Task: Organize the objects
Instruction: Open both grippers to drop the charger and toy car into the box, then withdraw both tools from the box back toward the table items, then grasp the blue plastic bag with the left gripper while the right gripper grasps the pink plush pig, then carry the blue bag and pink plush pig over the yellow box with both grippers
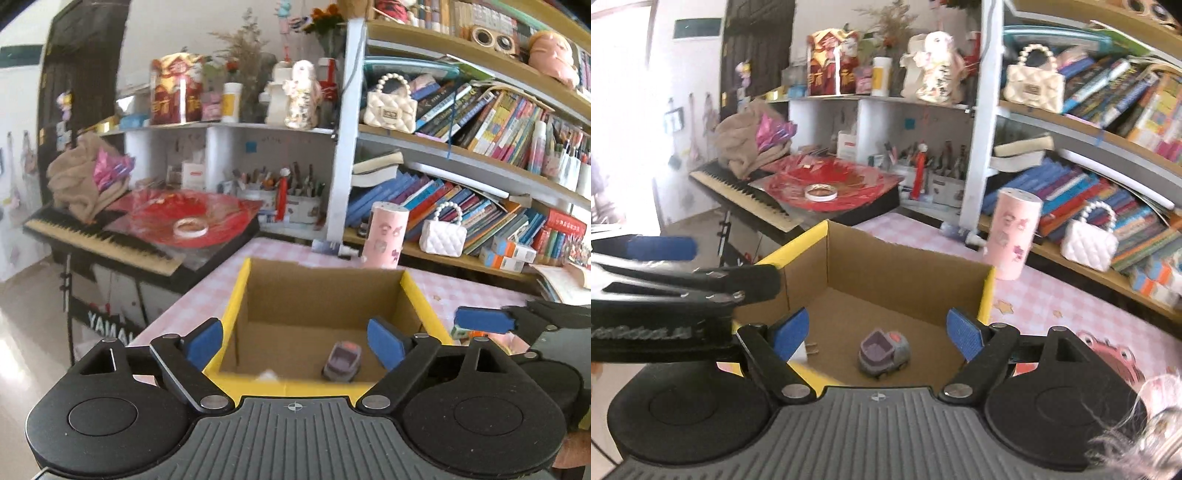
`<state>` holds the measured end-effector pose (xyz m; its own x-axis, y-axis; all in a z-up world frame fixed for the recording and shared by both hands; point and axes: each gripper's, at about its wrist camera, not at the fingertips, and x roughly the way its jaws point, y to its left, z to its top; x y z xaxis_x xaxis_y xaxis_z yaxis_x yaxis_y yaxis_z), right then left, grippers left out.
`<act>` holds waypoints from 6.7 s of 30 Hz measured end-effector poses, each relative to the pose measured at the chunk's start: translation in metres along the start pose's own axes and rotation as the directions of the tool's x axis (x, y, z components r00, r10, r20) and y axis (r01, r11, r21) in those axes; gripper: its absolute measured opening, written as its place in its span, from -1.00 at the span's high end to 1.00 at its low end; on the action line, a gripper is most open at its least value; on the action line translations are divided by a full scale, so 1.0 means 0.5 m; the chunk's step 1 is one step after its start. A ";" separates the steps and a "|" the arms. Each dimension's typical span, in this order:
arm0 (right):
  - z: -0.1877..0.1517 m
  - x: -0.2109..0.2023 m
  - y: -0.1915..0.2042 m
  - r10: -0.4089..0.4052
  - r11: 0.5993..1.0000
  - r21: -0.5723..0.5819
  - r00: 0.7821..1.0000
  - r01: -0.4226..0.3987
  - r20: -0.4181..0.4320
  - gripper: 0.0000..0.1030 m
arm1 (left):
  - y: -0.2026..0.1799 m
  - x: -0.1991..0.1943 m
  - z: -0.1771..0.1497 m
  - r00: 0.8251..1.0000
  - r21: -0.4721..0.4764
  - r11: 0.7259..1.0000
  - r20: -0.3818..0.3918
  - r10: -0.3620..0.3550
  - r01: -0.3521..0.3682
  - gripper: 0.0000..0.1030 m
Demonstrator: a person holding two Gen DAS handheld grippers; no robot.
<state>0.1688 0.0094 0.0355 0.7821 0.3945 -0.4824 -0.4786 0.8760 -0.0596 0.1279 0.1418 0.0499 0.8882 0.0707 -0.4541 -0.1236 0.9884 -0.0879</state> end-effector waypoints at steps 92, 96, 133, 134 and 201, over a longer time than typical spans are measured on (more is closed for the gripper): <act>-0.321 -0.263 -0.311 -0.434 0.798 0.321 0.856 0.510 -0.279 -0.66 | -0.374 0.038 -0.197 0.934 0.096 0.968 -0.299 -0.193 0.231 -0.61; -0.308 -0.237 -0.356 -0.432 0.810 0.311 0.865 0.497 -0.255 -0.63 | -0.397 0.077 -0.188 0.933 0.081 0.973 -0.311 -0.180 0.215 -0.53; -0.238 0.102 -0.561 -0.371 0.928 -0.146 0.894 0.344 -0.251 -0.71 | -0.427 0.196 -0.166 0.932 -0.031 0.992 -0.341 -0.124 0.121 0.44; -0.238 0.110 -0.563 -0.363 0.930 -0.150 0.897 0.335 -0.250 -0.68 | -0.425 0.193 -0.167 0.931 -0.032 0.992 -0.342 -0.125 0.121 0.44; -0.250 -0.200 0.075 -0.026 0.962 0.257 0.964 0.096 -0.264 -0.10 | 0.019 -0.147 -0.232 0.969 -0.117 0.991 -0.233 -0.086 0.060 0.48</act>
<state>0.0231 -0.0319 -0.0276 0.6611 0.2847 -0.6942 -0.2827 0.9515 0.1210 0.0099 0.1304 -0.0204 0.7681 -0.0479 -0.6385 -0.1207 0.9685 -0.2179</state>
